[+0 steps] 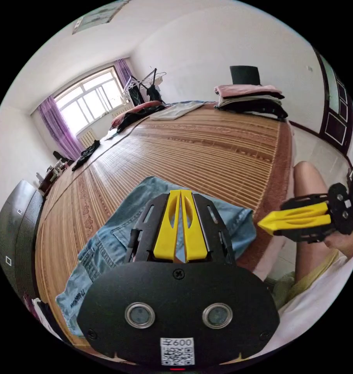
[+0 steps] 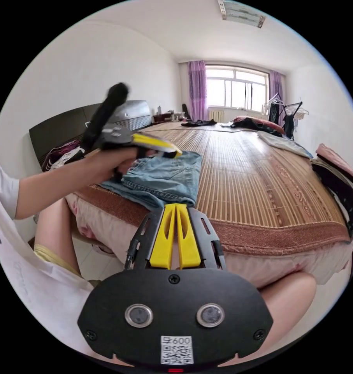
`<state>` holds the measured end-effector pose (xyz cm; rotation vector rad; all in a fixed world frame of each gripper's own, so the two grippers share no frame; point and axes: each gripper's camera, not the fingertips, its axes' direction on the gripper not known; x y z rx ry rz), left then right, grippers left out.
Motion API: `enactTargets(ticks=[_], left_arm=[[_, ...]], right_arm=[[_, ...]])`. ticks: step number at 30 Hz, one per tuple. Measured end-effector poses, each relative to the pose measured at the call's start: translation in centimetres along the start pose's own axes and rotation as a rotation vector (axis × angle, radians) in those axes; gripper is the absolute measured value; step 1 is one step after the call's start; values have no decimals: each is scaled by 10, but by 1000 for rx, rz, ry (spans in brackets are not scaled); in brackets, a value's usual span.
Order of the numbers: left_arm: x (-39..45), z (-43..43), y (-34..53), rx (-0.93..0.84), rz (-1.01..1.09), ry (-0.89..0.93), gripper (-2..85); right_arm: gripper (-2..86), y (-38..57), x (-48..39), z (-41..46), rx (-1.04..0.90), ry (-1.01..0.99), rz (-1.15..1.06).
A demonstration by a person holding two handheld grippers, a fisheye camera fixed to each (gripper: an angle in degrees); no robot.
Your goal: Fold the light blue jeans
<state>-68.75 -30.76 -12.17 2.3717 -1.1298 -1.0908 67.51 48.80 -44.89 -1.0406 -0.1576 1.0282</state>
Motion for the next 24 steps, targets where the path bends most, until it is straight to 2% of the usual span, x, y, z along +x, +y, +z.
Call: enactTargets(ticks=[2,4,5,6,7,9,12,14,15,16,18,19,20,22,24], left_arm=[[28,-41,28,26,-41,118,7],[43,-52,42,-5,-42,120,6],[44,-53,47,-90,-71,76,6],[42,-54,50,-121,-93,73,6],[32,-74,57,-45,-156,123,6],[9,-98,63,-22,-264,195,6],[-36,-136,76,-24,-498,344,6],[-68,-171,110,63,-790,437,4],[-74,-180,119,80,-862,448,3],[-82,-202,134,124,-939,435,2],[-84,-249,142,155,-969,295,1],[-80,-282,137,137,-948,159,1],[-74,-313,126,106,-902,20,1],[-62,-348,101,96,-767,-85,2],[-51,-368,72,109,-610,-87,2]], right_arm=[[-8,-6,1,27,-22,-13,-38],[-8,-6,3,59,-115,-41,-75],[-8,-2,7,74,-150,-54,-94],[-8,2,10,74,-127,-54,-97],[-8,7,19,77,-113,-68,-97],[-8,12,34,83,-101,-98,-78],[-8,17,59,97,-89,-140,-23],[-8,24,75,107,-74,-156,33],[-8,27,77,109,-68,-157,39],[-8,31,79,114,-59,-153,39],[-8,36,80,121,-47,-143,25],[-8,39,78,125,-40,-130,4],[-8,41,74,129,-35,-111,-25],[-8,43,66,131,-14,-63,-54],[-8,46,58,132,47,-46,-71]])
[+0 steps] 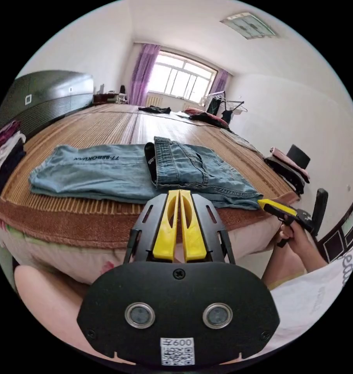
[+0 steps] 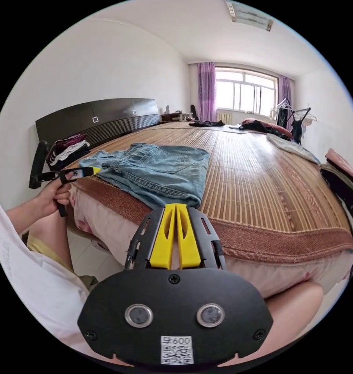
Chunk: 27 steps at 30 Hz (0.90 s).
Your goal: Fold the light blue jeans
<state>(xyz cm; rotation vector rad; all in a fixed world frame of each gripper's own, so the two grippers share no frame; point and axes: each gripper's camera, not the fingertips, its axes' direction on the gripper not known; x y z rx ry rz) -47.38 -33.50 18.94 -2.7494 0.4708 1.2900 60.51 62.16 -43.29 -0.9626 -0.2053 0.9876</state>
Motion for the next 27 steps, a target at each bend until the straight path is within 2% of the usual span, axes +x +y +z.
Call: enactTargets(ticks=[1,3,4,7,8,11,13,16,17,19,23,24,27], left_arm=[[12,-5,-13,-15,59,-9,2],[12,-9,-31,-50,3,-87,2],[3,-14,-41,-61,-70,-107,3],[-32,-41,-59,-15,-207,40,3],[-51,-62,-61,40,-327,-16,3],[-96,-114,-69,117,-449,-4,2],[-120,-128,-78,32,-501,-41,2],[-143,-130,-95,-166,-443,-187,2],[-149,-133,-102,-210,-407,-167,2],[-156,-147,-111,-213,-440,-185,1],[-129,-198,-134,-180,-470,-550,2],[-121,-203,-139,-151,-460,-543,2],[-61,-200,-176,-97,-234,-355,3]], right_arm=[[-8,3,-5,6,27,-10,-18],[-8,7,-7,31,-28,11,-13],[-8,12,-5,55,-111,28,-3],[-8,35,7,64,-44,-21,51],[-8,41,13,69,-31,-43,74],[-8,53,19,86,-28,-76,91],[-8,62,15,96,-24,-75,82],[-8,76,5,112,-18,-68,67],[-9,81,1,119,-24,-66,55],[-9,87,-6,129,-32,-62,47],[-9,107,-26,149,-27,-44,82],[-9,109,-32,152,-29,-33,71],[-8,104,-84,161,-59,46,-68]])
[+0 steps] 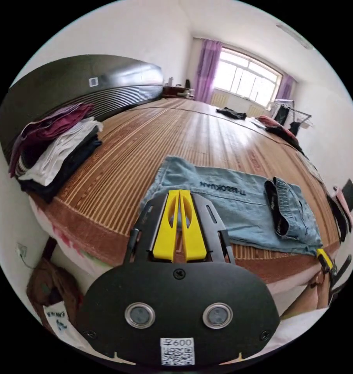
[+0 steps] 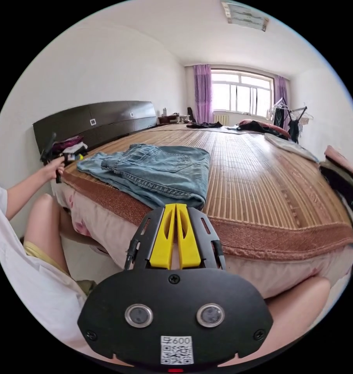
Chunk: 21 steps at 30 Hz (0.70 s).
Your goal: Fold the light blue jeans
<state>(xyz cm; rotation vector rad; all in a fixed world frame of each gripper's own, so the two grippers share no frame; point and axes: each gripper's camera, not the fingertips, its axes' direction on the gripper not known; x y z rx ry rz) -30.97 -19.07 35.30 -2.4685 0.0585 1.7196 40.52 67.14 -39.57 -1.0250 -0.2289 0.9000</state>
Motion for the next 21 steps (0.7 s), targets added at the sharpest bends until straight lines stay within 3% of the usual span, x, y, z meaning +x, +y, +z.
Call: enactTargets(ticks=[5,9,12,14,18,21], left_arm=[[96,26,-47,-195,328,-73,3],[67,32,-66,-226,244,-151,2],[36,41,-63,-267,211,-76,1],[29,29,-56,-208,181,-52,1],[45,20,-53,-196,233,-135,2],[33,11,-55,-187,195,-97,2]], right_arm=[[-8,-61,-96,0,90,-162,-176],[-8,-115,-101,40,65,-152,-150],[-8,-161,-108,98,-28,-336,-108],[-8,-196,-164,142,-90,-427,-171],[-8,-242,-287,201,-72,-403,-304],[-8,-280,-383,264,-211,-378,-427]])
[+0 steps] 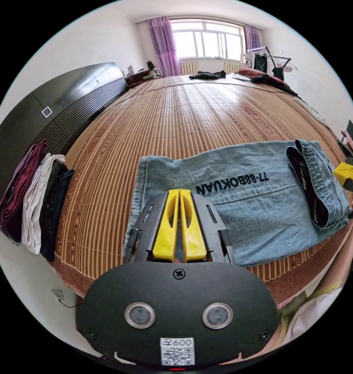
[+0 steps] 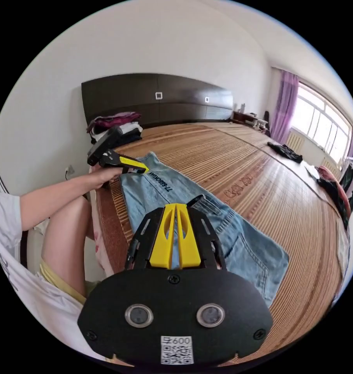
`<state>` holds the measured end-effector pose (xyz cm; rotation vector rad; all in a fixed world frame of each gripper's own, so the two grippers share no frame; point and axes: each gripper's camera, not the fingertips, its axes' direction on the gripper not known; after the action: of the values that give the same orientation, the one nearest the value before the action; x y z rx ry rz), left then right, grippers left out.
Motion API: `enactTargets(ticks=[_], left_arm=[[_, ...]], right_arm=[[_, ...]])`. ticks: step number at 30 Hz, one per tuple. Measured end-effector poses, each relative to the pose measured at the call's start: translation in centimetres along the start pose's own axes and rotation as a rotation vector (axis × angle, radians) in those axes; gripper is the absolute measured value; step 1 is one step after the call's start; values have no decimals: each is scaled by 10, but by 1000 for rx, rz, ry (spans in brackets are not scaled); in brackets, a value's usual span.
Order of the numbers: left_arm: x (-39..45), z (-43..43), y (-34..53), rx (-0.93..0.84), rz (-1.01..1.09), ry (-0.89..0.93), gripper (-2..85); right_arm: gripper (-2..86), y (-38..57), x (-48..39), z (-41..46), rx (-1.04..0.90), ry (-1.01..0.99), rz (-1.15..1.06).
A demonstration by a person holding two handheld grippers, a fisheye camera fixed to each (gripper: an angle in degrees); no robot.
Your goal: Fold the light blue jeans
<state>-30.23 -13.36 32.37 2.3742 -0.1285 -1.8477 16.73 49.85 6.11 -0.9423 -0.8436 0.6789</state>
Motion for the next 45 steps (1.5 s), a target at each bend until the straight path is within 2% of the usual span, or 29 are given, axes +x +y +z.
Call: enactTargets(ticks=[2,4,5,11,12,14,15,18,20,23,25,28,30,32,34,36,37,39,42,43,45], left_arm=[[-31,-3,2,4,-84,116,3],[-64,-2,10,23,-210,212,3],[-85,-1,20,52,-303,270,3],[-163,-10,86,249,-676,412,2],[-168,-12,95,269,-732,409,2],[-168,-37,128,358,-894,224,2],[-164,-45,130,389,-865,189,2],[-114,-67,97,421,-516,135,2],[-60,-59,57,330,-228,260,2],[17,-44,29,285,3,422,2],[54,-34,23,280,7,500,2],[97,-15,25,303,13,706,2],[115,5,27,295,-7,811,1],[146,39,21,235,40,922,1],[172,72,17,122,88,874,1],[199,101,25,47,156,657,1],[216,116,35,68,225,556,1],[233,125,43,93,266,464,0],[255,151,54,110,342,360,0],[254,164,57,112,341,362,0],[248,185,60,114,327,389,0]], right_arm=[[-8,-32,-22,70,-195,93,-26],[-8,-31,-30,111,-259,87,-22],[-8,-29,-37,111,-191,78,8],[-9,-57,-110,114,-97,144,-30],[-9,-61,-117,113,-88,149,-34],[-9,-85,-143,114,-87,168,-46],[-9,-91,-149,114,-88,171,-47],[-9,-125,-171,107,-78,161,-41],[-9,-156,-182,98,-74,131,-21],[-9,-199,-197,75,-51,93,-1],[-9,-217,-201,27,68,85,41],[-9,-220,-178,-84,358,161,287],[-9,-230,-144,-120,362,160,387],[-9,-253,-85,-129,193,240,499],[-9,-266,-39,-121,30,238,574],[-9,-276,-7,-116,-61,155,594],[-9,-284,5,-117,-85,98,579],[-8,-300,17,-131,-83,-3,557],[-9,-308,61,-167,-20,-187,786],[-9,-303,78,-187,19,-201,911],[-9,-309,79,-228,73,-98,974]])
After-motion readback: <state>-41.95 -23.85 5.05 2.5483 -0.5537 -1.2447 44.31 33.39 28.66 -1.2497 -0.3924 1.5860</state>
